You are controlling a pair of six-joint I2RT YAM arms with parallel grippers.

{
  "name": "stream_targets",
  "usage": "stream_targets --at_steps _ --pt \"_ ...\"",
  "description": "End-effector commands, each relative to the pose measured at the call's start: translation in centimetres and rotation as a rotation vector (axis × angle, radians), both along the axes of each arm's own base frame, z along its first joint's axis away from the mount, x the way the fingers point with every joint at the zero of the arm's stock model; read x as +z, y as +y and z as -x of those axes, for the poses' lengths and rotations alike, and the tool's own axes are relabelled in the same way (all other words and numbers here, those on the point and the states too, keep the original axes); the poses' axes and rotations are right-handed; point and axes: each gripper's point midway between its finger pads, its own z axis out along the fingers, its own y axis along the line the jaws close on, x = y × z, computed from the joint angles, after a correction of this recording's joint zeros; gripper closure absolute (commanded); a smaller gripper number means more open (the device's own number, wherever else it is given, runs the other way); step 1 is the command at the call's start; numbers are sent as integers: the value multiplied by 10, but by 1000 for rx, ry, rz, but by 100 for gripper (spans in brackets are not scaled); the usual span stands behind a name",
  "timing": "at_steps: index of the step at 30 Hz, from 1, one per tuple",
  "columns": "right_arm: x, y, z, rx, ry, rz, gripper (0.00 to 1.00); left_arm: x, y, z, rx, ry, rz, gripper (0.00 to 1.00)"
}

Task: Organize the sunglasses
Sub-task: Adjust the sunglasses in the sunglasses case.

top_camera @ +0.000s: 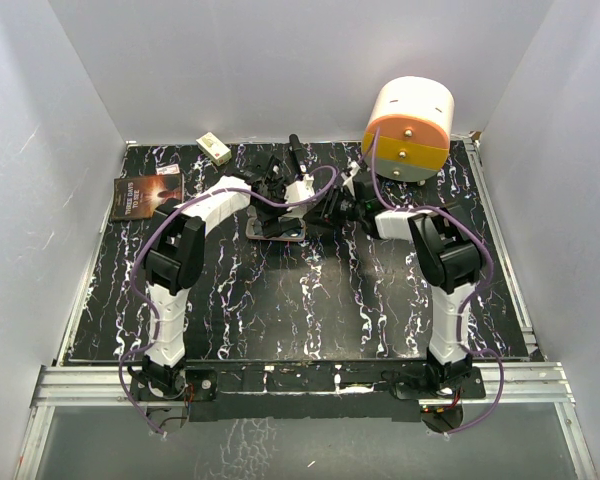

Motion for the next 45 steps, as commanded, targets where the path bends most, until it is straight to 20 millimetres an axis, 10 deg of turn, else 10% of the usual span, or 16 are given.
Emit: stream_targets --at_steps 1,9,30,45 --pt "69 -12 7 -15 -162 -44 71 8 4 30 2 88 13 4" --pt "59 -49 -6 -127 -208 129 92 7 4 30 6 94 13 4" --pt "8 -3 5 5 -83 67 92 18 4 26 24 66 23 4" --pt "12 6 -1 1 -93 52 92 12 4 29 27 92 22 4"
